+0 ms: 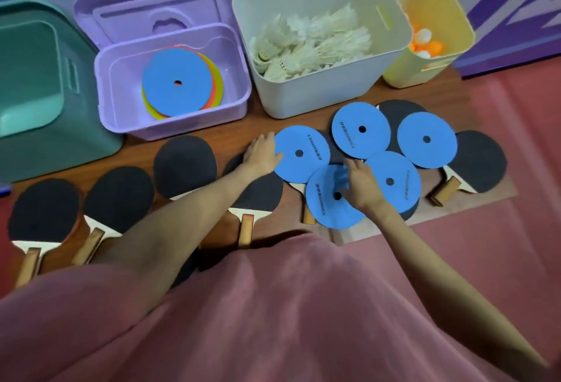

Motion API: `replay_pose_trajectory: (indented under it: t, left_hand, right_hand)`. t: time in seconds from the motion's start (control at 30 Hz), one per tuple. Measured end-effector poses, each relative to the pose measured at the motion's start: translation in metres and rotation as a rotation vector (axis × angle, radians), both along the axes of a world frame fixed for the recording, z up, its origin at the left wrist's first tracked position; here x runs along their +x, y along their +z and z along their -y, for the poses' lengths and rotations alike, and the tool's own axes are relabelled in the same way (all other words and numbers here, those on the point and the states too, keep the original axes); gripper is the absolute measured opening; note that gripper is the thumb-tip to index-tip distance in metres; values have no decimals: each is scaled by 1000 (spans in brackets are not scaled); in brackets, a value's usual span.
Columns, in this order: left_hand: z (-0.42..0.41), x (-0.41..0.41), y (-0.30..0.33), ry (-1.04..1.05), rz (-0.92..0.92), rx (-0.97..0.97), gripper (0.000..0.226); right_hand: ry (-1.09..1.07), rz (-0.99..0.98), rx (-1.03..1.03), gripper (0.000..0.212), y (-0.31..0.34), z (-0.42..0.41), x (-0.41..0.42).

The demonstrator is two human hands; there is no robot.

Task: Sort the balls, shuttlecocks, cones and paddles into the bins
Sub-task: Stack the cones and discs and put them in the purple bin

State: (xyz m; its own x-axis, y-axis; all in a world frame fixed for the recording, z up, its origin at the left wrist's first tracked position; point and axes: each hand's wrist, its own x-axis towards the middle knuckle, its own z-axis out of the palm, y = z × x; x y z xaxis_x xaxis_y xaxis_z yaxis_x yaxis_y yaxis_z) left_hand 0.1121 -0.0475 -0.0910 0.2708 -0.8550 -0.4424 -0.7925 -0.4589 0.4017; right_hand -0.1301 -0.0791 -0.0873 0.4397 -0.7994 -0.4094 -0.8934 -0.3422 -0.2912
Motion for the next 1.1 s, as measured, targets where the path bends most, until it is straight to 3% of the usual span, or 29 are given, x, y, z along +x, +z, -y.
replay_pose_trajectory:
  t: [0.13,0.27,0.4,0.47,0.57,0.67,0.77,0.9,1.0,1.1]
  left_hand:
    - [17,-20,-7,147,39,67,61]
    - [18,-30,-8,218,123,80,65]
    - [17,-32,-7,293,91,38,60]
    - [13,-32,-4,367,-35,-27,45]
    - [-1,-34,4,561,-362,-121,29]
    - [-18,-40,15,647,-568,-150,23]
    - [-31,-44,24,671,-651,-194,20]
    - [-41,-46,36,700,-684,-282,25]
    - [-43,-48,45,706,-722,-339,18]
    - [-41,-57,55,706,-815,-357,15]
  right_hand:
    - [15,-39,36,75,-2,8,-9]
    - [69,-79,0,72,-5,13,-13]
    - [89,-92,-53,63,-11,13,-13]
    - [50,-45,-55,49,-10,16,-15]
    - [48,34,7,29,1,26,-19]
    - [154,62,112,28,23,36,-27]
    - [156,242,141,21,47,43,-35]
    - [-31,544,48,12,74,46,-38]
    - [-303,855,166,9,77,40,-31]
    - [-523,1008,333,18,66,29,-20]
